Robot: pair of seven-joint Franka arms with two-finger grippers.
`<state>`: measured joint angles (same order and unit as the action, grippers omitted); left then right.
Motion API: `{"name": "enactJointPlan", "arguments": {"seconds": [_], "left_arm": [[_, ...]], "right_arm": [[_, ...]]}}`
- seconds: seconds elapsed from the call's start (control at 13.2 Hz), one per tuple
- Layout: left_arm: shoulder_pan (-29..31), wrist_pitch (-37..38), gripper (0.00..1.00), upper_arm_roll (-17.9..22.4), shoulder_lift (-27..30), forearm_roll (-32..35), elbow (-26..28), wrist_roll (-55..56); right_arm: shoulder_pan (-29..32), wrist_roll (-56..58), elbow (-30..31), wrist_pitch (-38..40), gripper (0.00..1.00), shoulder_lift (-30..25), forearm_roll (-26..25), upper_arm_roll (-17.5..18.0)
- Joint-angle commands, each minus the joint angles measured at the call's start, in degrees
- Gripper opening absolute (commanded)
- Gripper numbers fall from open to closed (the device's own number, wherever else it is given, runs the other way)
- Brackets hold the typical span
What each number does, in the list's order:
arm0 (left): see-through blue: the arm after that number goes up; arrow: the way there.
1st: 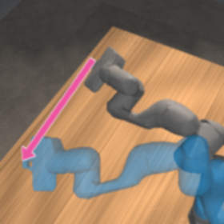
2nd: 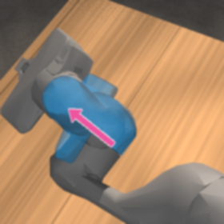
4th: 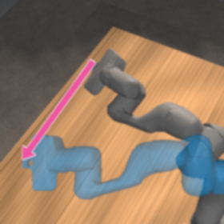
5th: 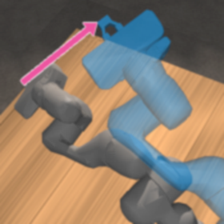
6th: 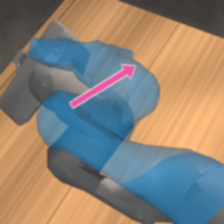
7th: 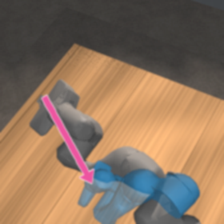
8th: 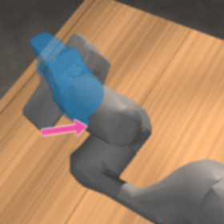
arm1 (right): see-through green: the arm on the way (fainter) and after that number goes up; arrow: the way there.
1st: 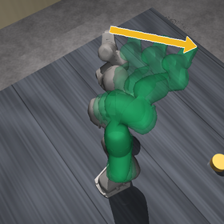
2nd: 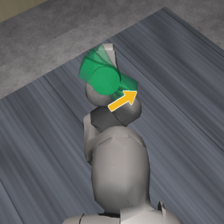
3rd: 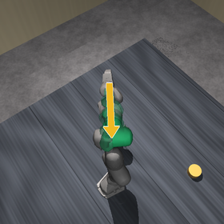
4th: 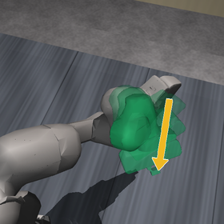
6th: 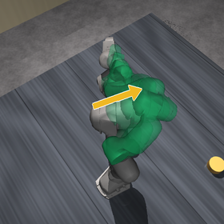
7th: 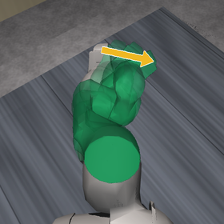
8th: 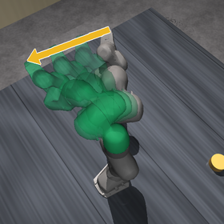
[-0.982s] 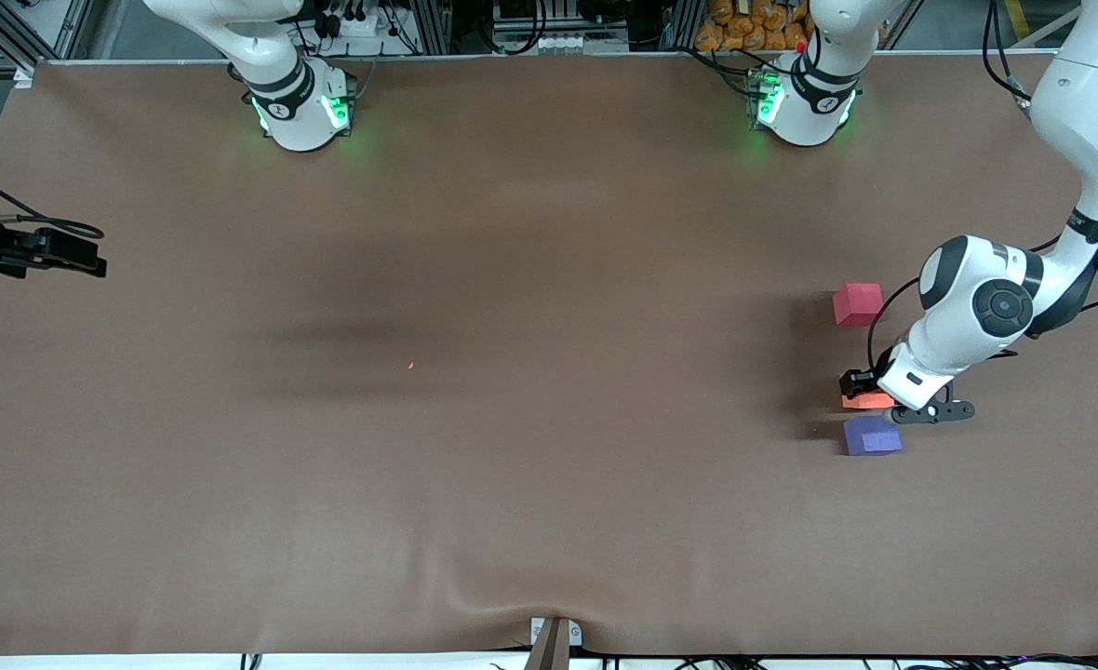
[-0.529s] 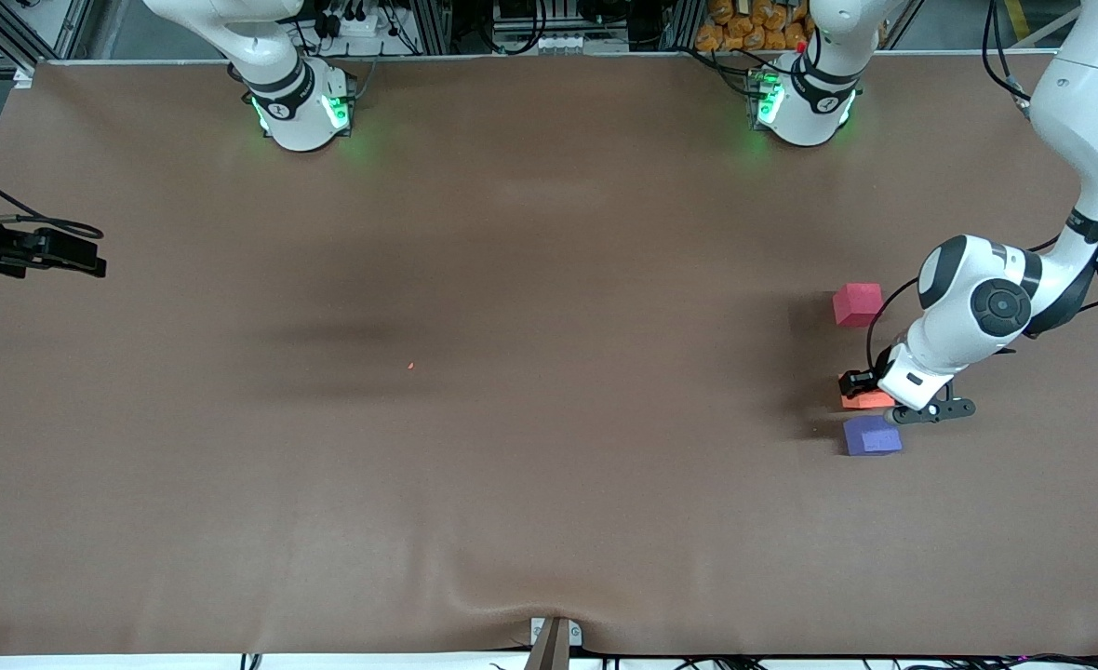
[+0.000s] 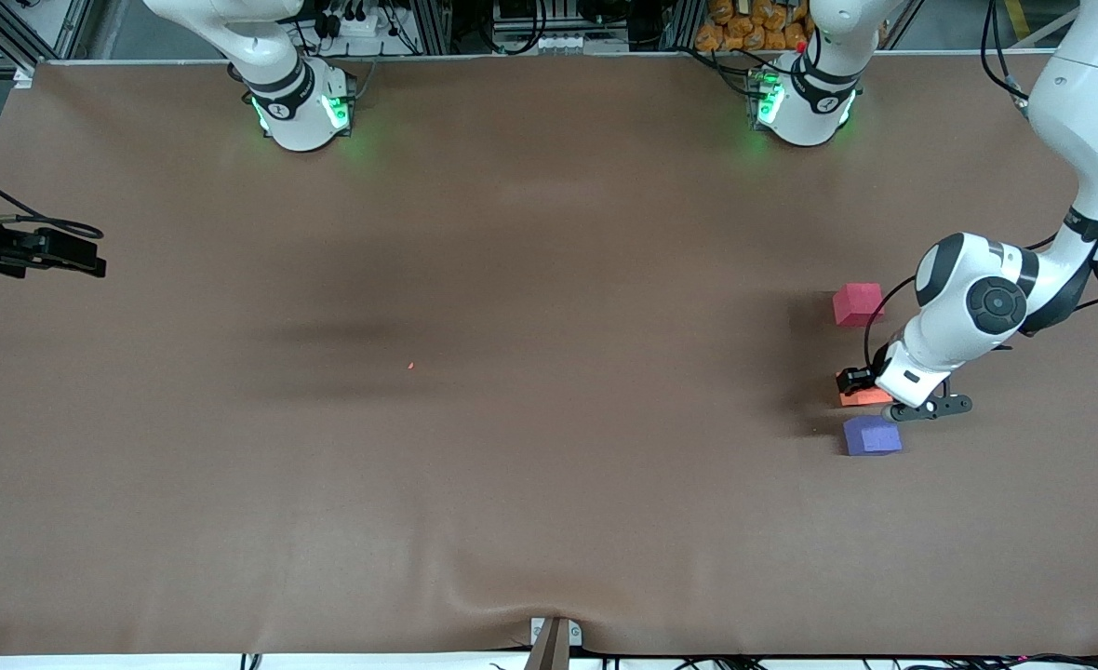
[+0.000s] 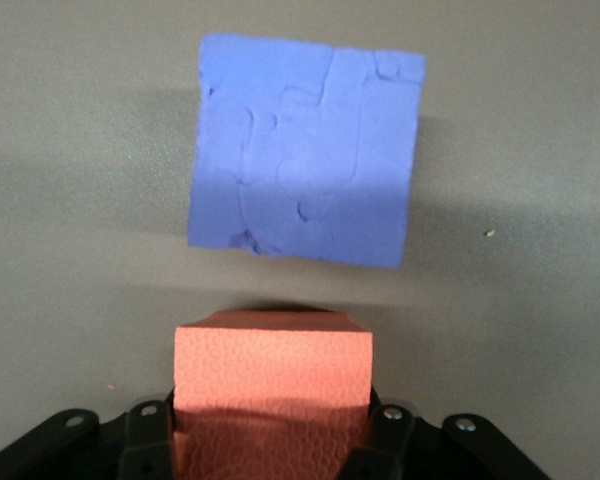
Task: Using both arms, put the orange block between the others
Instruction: 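Set the orange cube down on the table between the cubes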
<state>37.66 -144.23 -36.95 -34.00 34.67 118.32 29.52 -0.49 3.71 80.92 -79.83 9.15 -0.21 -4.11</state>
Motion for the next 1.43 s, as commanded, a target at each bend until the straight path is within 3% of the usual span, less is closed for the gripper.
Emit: {"name": "enactJointPlan", "arguments": {"seconds": [0.0, 1.21, 1.28, 1.36], "left_arm": [[0.48, -0.26, 0.00, -0.05, 1.65, 1.81, 4.63, 2.21], [2.94, -0.35, 0.02, 0.03, 1.48, 1.90, 4.81, -2.98], [2.94, -0.35, 0.13, 0.03, 1.39, 1.90, 4.73, -2.98], [2.94, -0.35, 0.37, 0.03, 1.30, 1.90, 4.64, -2.80]], "right_arm": [[0.84, 0.07, 0.73, 0.29, 1.00, -1.24, 0.12, 0.59], [0.84, -0.02, 0.73, 0.38, 1.00, -1.51, 0.03, 0.41], [0.84, -0.02, 0.73, 0.46, 1.00, -1.59, 0.03, 0.41], [0.84, -0.02, 0.64, 0.73, 1.00, -1.68, 0.03, 0.41]]}}
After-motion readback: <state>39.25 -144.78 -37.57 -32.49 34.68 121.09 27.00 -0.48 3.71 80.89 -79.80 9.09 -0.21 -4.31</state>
